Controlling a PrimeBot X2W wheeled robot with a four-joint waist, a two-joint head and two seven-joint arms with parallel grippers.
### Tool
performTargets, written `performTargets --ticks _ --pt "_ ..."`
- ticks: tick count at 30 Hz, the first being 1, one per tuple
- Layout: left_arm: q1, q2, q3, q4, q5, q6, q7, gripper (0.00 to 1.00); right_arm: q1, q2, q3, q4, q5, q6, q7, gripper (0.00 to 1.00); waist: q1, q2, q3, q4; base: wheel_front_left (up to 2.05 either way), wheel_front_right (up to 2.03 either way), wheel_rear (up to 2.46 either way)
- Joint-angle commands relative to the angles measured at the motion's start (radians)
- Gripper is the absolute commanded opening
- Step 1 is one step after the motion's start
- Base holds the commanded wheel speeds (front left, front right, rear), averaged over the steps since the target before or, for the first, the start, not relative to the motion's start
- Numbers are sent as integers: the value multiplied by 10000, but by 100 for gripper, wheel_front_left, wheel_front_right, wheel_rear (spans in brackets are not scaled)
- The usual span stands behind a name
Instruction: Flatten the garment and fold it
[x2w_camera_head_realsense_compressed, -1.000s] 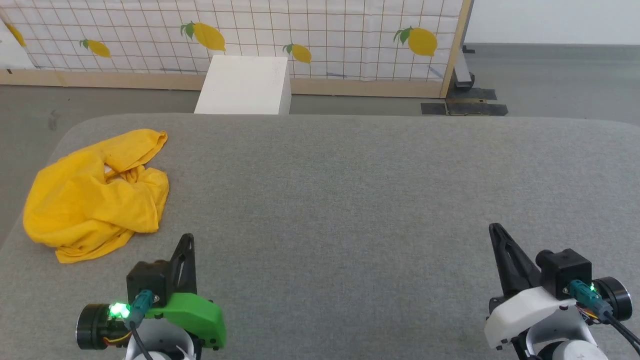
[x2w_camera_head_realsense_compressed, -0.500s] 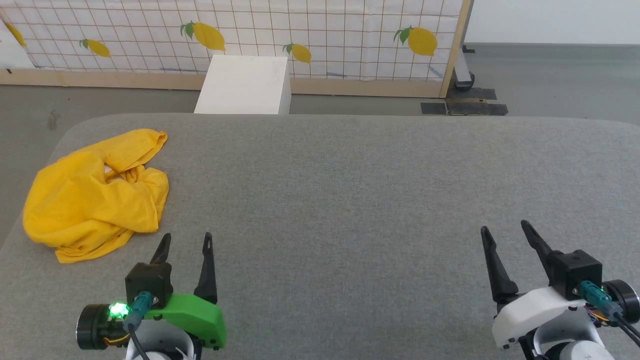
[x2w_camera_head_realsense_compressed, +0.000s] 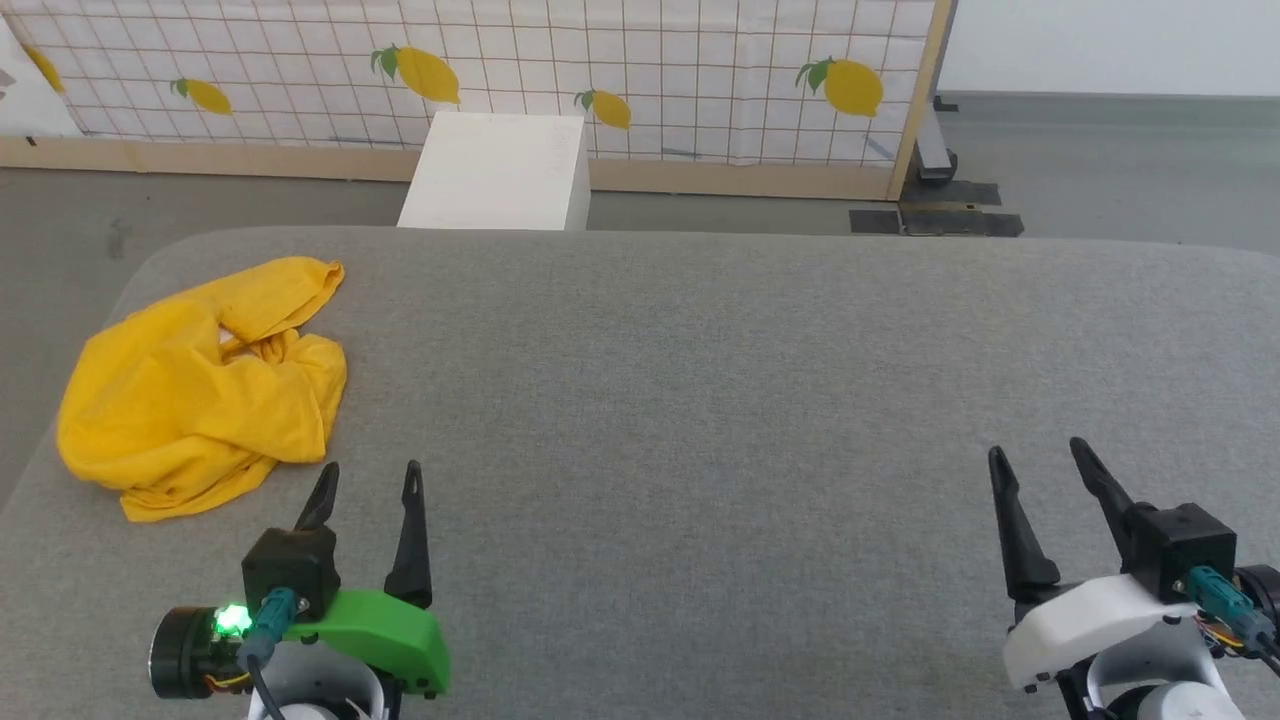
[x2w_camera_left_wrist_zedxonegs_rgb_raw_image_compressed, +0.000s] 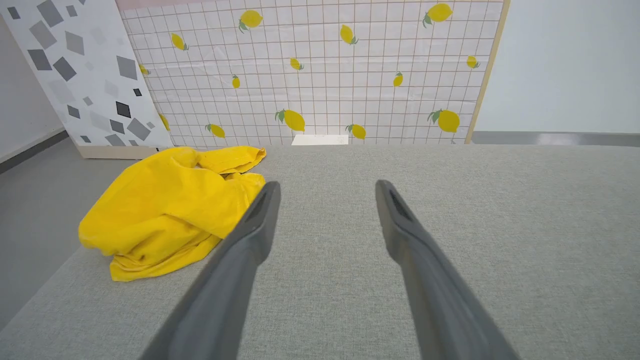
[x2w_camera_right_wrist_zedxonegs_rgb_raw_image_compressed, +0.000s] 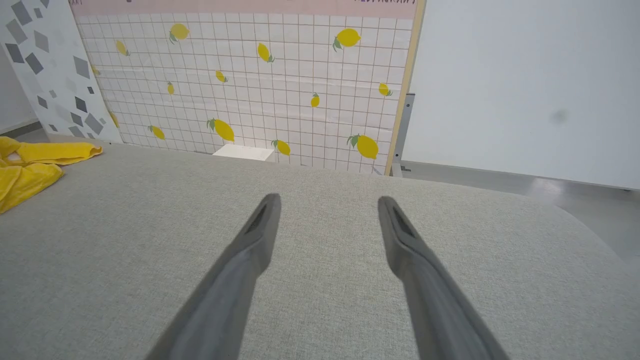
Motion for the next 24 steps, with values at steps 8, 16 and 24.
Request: performTargets --ticks 8,16,24 --pt "81 -17 148 52 -192 -142 -334 100 -11 5 -247 87 10 -5 -342 100 0 0 -44 404 0 0 0" --pt "113 -21 220 84 -279 -200 -503 100 -31 5 -271 154 27 -6 -512 100 0 0 -62 769 0 0 0" --pt "145 -25 272 126 -363 -243 -671 100 -22 6 -250 241 69 -7 -681 100 0 0 -124 1230 0 0 0"
